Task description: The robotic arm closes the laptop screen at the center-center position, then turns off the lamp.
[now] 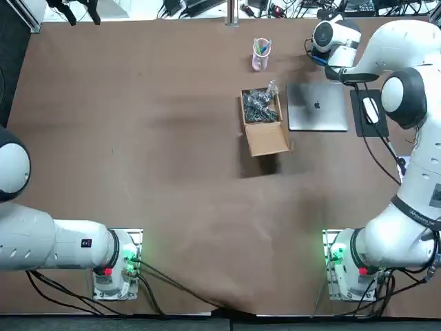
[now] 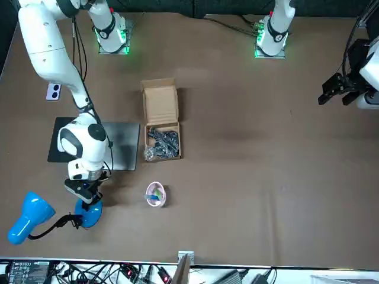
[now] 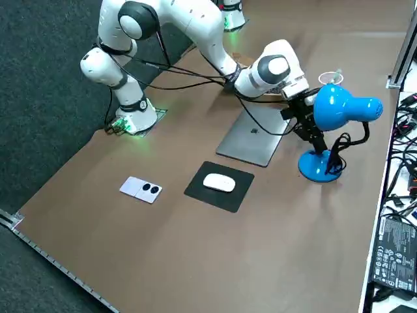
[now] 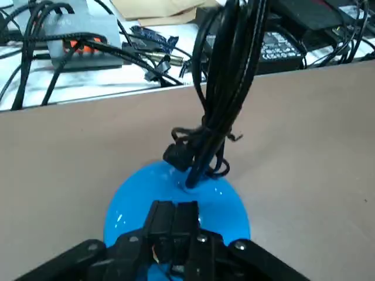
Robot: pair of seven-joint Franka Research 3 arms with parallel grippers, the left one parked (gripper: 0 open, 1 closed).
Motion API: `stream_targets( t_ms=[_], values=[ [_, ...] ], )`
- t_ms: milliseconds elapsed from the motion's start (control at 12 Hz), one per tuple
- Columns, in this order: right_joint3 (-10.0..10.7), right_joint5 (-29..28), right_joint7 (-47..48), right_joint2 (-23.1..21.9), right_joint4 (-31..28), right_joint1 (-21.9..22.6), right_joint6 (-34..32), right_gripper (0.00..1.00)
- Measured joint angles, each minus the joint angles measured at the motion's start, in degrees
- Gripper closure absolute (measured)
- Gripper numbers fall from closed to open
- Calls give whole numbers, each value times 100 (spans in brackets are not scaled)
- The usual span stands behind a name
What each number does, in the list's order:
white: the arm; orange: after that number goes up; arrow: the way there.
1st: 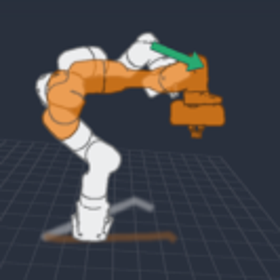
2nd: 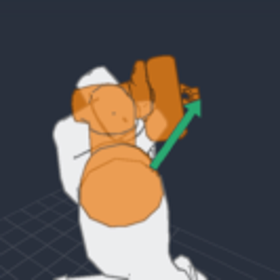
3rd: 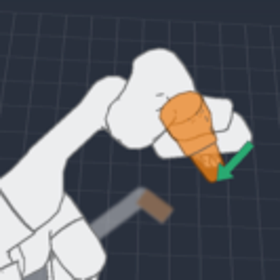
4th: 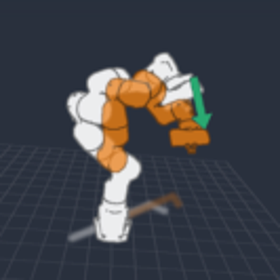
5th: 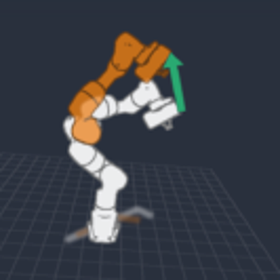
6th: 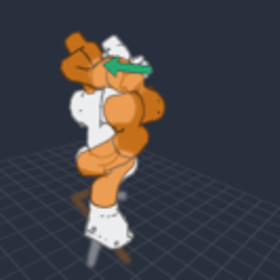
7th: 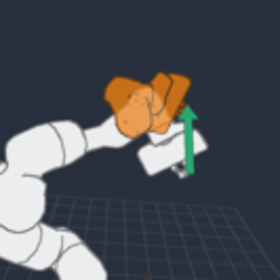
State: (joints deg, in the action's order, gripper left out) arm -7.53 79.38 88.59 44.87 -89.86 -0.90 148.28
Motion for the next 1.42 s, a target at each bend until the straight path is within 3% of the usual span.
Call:
stream_targets(
  t_ms=[500,1000,1250,1417],
  values=[
    [-66,-74,-98,-229,110,9,-47,98],
    [-323,-383,-192,-679,-422,29,-163,98],
    [-597,-1031,-733,-1006,-778,26,-533,96],
    [-793,-1697,-1420,-1130,-791,30,-904,81]
  ],
)
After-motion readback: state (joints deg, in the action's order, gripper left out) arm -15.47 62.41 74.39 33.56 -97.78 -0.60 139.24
